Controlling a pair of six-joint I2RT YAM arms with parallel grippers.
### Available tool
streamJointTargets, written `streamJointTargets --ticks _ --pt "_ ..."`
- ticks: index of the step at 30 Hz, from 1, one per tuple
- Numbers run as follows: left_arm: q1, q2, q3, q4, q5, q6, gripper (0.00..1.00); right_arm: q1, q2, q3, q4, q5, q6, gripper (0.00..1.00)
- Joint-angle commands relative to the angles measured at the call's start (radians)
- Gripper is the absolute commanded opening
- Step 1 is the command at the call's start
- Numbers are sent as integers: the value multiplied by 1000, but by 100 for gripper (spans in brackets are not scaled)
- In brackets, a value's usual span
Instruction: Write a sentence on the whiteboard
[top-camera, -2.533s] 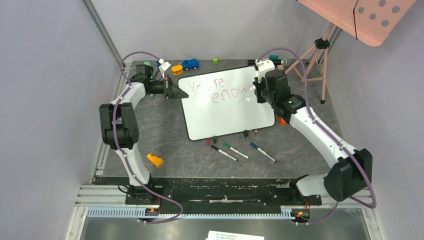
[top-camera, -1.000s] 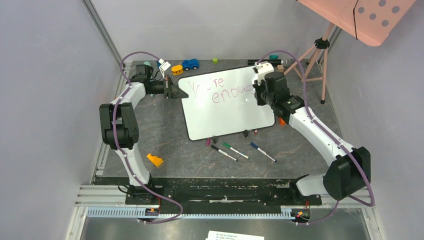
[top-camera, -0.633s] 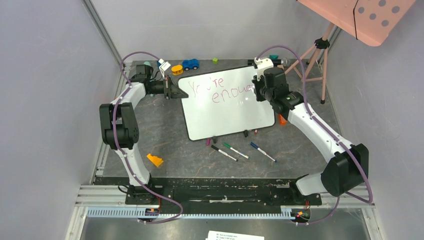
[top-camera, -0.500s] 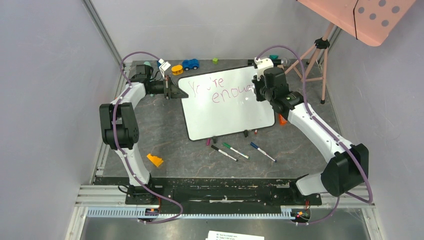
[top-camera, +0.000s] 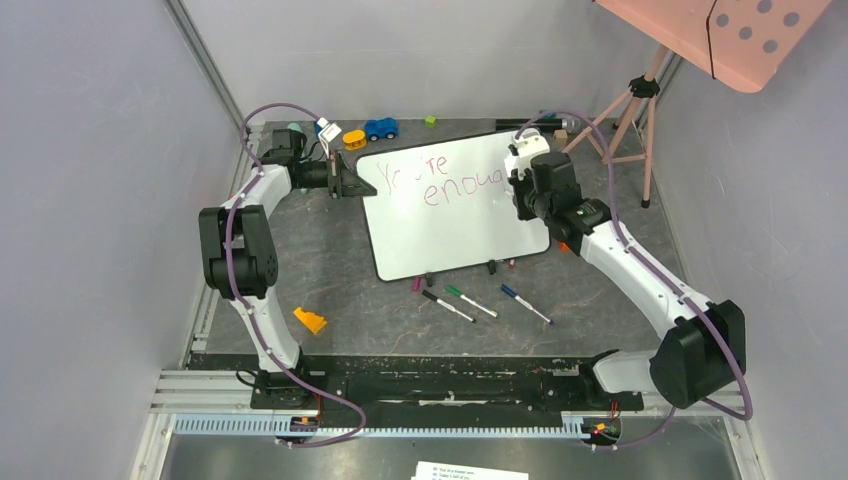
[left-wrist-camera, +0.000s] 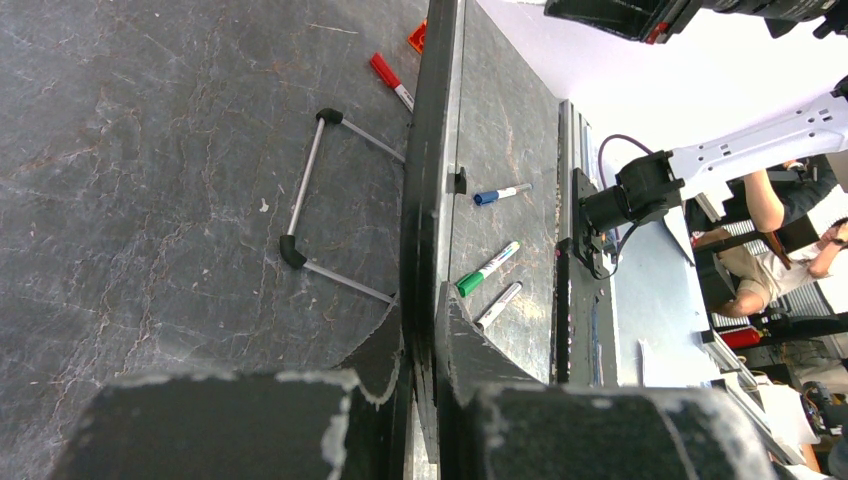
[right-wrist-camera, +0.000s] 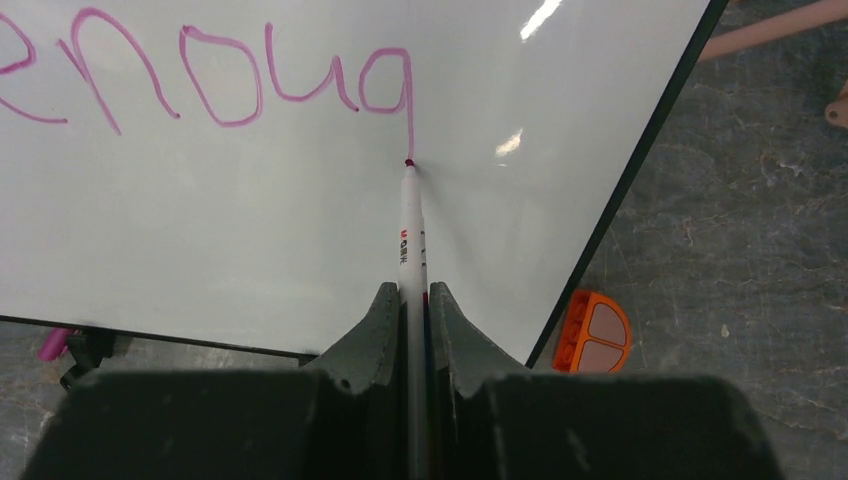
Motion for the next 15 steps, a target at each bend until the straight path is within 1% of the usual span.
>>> streamJointTargets --ticks 1,6,8,15 --pt "-52 34 -48 -6 -246 188 2 -4 -29 -49 8 -38 6 0" --pt "-52 33 -48 -6 -245 189 2 -1 -29 -54 27 -98 6 0" --pt "-52 35 -48 -6 -246 188 2 1 -27 -45 40 -124 36 0" --pt "-52 34 -48 -6 -247 188 2 1 12 39 51 -184 54 0"
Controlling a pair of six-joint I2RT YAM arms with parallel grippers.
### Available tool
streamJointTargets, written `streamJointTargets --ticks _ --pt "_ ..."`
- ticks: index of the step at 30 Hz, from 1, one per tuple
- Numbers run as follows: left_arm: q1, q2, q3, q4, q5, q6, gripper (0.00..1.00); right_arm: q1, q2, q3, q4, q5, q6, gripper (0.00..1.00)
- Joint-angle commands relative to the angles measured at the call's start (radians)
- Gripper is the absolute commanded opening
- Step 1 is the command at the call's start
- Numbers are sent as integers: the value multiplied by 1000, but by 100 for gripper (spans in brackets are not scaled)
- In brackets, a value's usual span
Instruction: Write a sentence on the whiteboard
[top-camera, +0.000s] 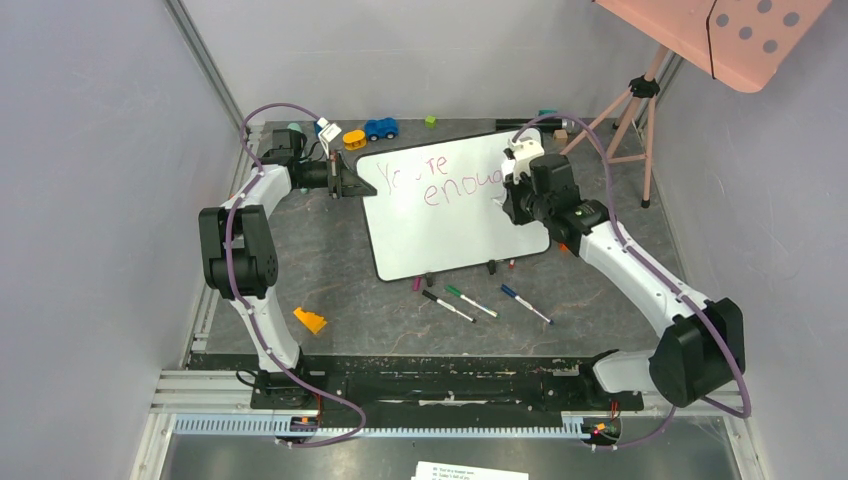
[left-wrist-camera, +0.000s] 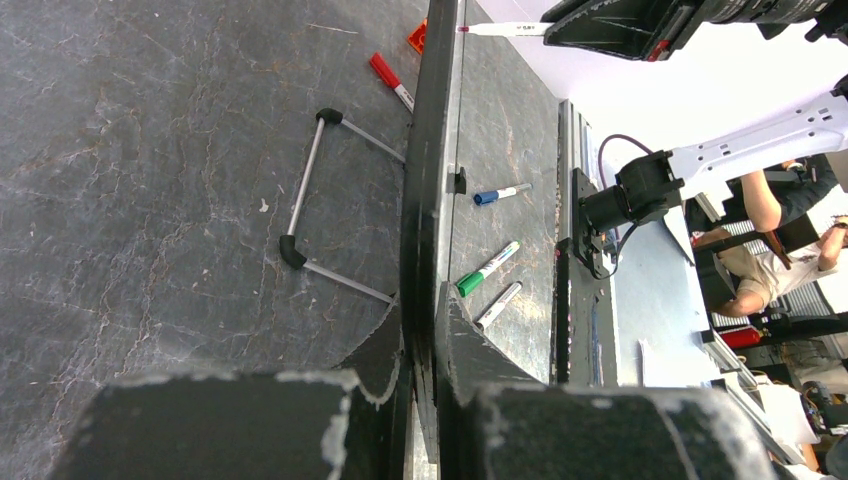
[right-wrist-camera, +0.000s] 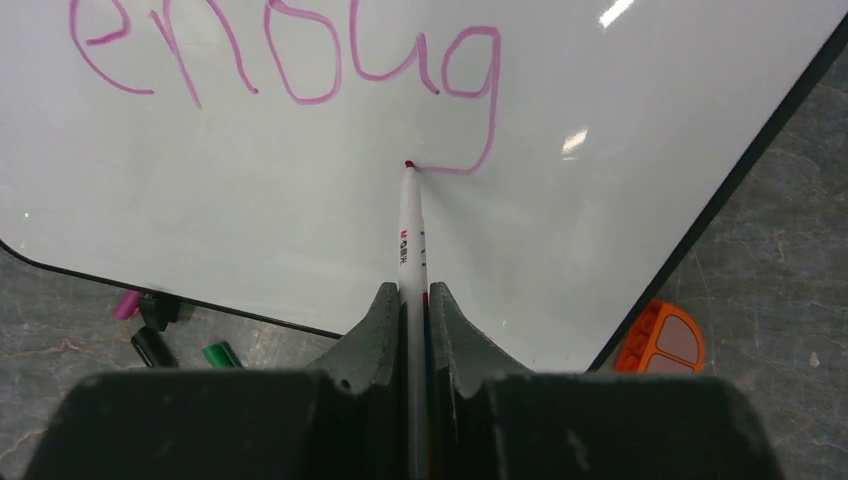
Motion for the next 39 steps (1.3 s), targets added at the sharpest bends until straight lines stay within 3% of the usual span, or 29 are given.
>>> streamJointTargets --ticks 1,17,39 --pt "-52 35 -48 -6 -246 188 2 0 23 92 47 -49 20 0" --pt "-52 33 -49 -7 -247 188 2 -37 32 253 31 112 5 0" --pt "-53 32 -50 -7 -247 188 2 -59 111 268 53 115 -1 0"
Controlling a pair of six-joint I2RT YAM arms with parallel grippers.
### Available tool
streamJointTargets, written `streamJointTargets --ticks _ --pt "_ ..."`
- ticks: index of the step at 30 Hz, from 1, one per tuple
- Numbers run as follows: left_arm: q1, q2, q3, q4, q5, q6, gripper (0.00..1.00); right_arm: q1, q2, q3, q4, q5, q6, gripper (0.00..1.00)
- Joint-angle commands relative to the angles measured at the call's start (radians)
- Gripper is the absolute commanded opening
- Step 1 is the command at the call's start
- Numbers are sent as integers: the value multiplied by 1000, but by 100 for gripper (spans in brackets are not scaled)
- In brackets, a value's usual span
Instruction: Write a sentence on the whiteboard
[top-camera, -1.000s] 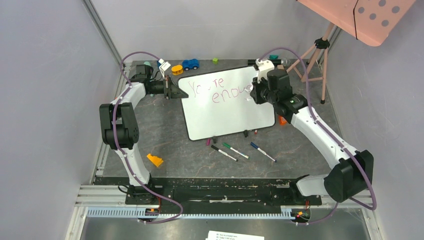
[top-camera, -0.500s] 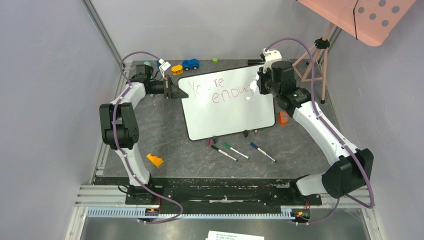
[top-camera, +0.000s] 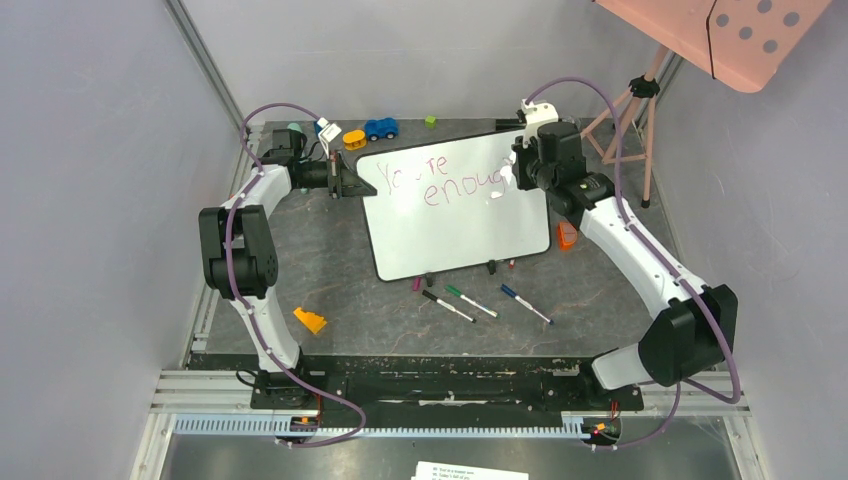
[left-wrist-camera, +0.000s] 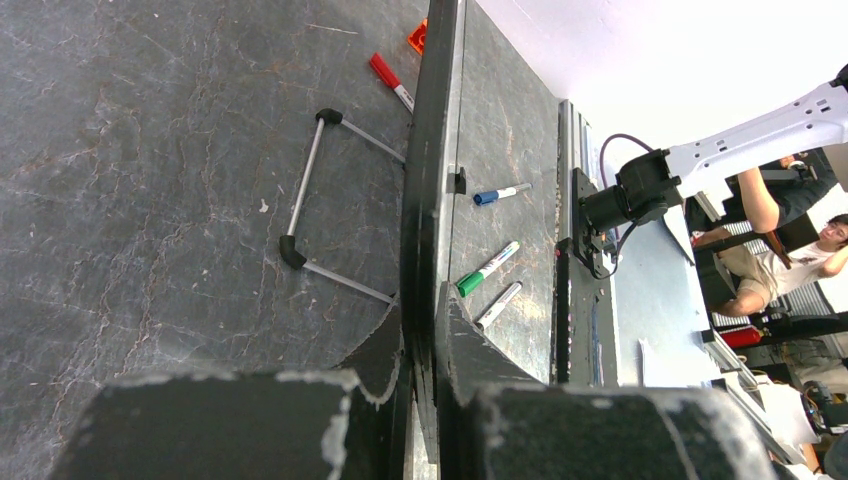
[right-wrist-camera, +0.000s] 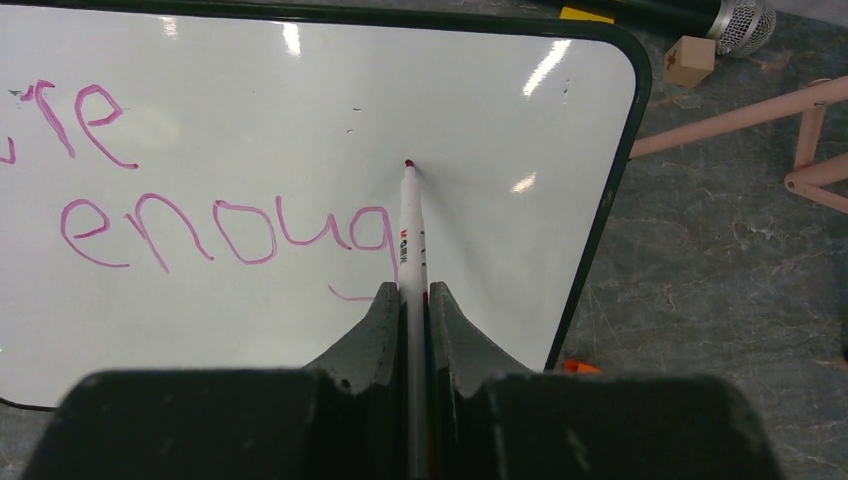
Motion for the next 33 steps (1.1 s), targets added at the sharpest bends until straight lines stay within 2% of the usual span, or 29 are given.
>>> streamJointTargets --ticks 1,12,28,33 --pt "-52 32 -50 -6 -247 187 2 -10 15 45 53 15 -9 0" --pt "-52 33 -50 -7 -247 187 2 -13 22 19 59 12 -3 0" --pt "-52 34 -49 -6 -248 187 2 -12 -98 -197 77 -24 2 0" --pt "-52 33 -50 -6 -247 187 2 -12 -110 -216 85 -16 2 0"
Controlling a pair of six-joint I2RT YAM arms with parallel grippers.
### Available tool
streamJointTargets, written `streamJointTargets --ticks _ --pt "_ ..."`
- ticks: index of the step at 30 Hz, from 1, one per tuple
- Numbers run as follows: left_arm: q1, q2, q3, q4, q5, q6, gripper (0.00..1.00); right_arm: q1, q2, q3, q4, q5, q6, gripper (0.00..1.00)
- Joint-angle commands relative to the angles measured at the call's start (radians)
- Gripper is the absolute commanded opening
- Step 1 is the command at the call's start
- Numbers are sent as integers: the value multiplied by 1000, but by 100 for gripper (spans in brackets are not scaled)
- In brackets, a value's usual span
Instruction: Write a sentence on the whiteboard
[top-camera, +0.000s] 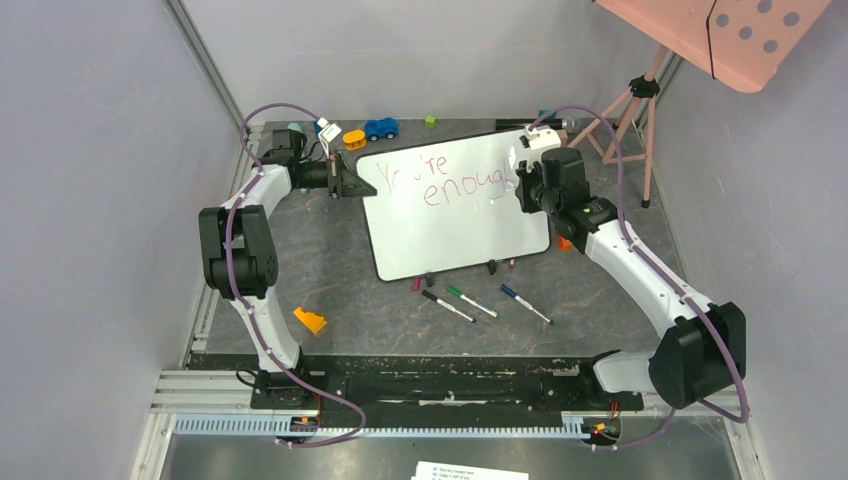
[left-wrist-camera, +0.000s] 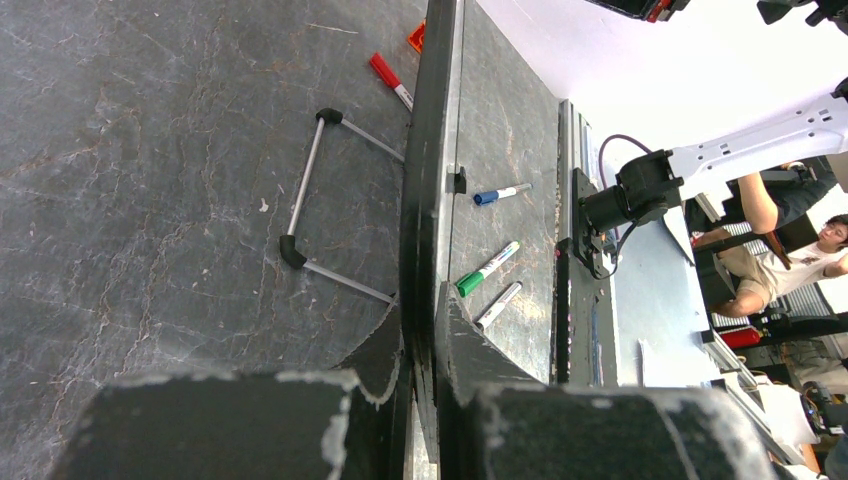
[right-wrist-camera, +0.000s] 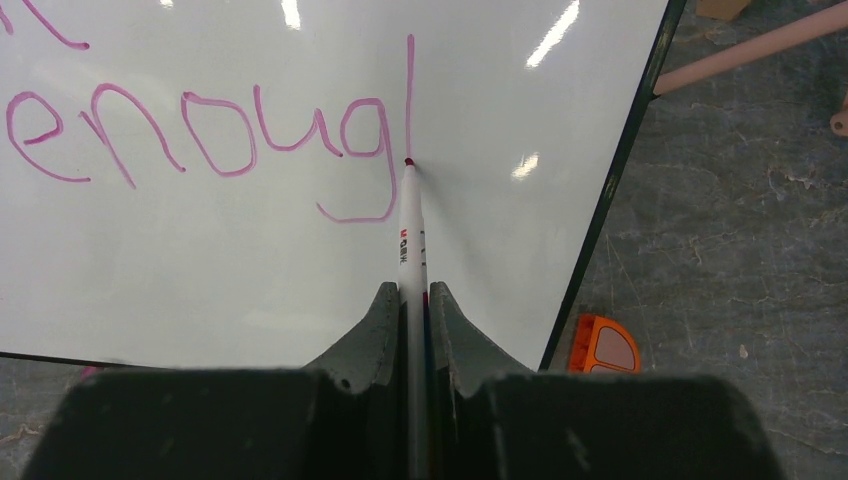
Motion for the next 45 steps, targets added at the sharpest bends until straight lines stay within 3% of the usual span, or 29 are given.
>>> streamJointTargets --ticks 1,24,45 --pt "-52 33 -50 -5 -248 187 2 -8 -6 -4 19 9 1 0" --pt "-51 33 -48 -6 -247 187 2 -23 78 166 -12 79 -13 0" --pt "-52 31 -52 -5 -247 188 2 -26 5 15 -51 26 -10 0"
